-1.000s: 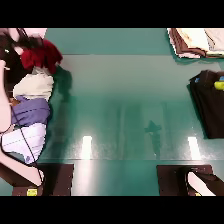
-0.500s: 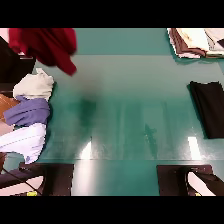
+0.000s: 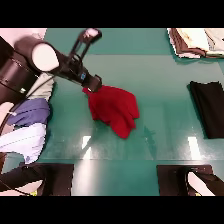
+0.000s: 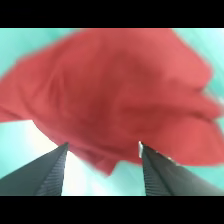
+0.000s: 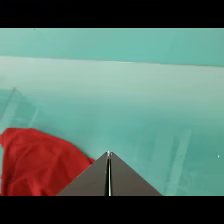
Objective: Fold the shirts.
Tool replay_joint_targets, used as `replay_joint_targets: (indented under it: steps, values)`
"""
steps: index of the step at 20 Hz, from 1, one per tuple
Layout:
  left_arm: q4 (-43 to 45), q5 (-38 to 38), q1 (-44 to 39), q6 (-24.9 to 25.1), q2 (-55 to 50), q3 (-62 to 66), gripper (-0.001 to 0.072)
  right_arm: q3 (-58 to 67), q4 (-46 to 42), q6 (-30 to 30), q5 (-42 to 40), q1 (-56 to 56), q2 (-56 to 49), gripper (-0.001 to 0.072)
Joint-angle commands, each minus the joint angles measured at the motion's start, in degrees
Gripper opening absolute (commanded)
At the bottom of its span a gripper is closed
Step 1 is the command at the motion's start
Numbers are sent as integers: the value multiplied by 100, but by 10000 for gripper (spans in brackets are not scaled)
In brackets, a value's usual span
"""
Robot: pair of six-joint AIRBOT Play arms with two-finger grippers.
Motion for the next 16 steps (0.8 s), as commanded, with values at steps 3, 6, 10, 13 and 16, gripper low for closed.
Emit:
replay_joint_targets:
  steps: [3, 6, 10, 13, 16]
  values:
    - [-177, 72, 975, -348, 4, -920, 521, 17, 4, 2, 107, -2, 2, 21]
    - [-1161, 522, 1499, -262, 4, -1893, 521, 17, 4, 4, 105, -2, 2, 21]
    - [-2138, 1641, 1545, 63, -48, -3154, 521, 17, 2, 13, 105, -2, 2, 20]
    - [-2645, 2170, 1545, 173, -358, -3331, 521, 17, 7, 15, 125, -2, 2, 20]
    - [-3067, 2586, 1545, 426, -682, -3331, 521, 17, 2, 15, 262, -2, 2, 21]
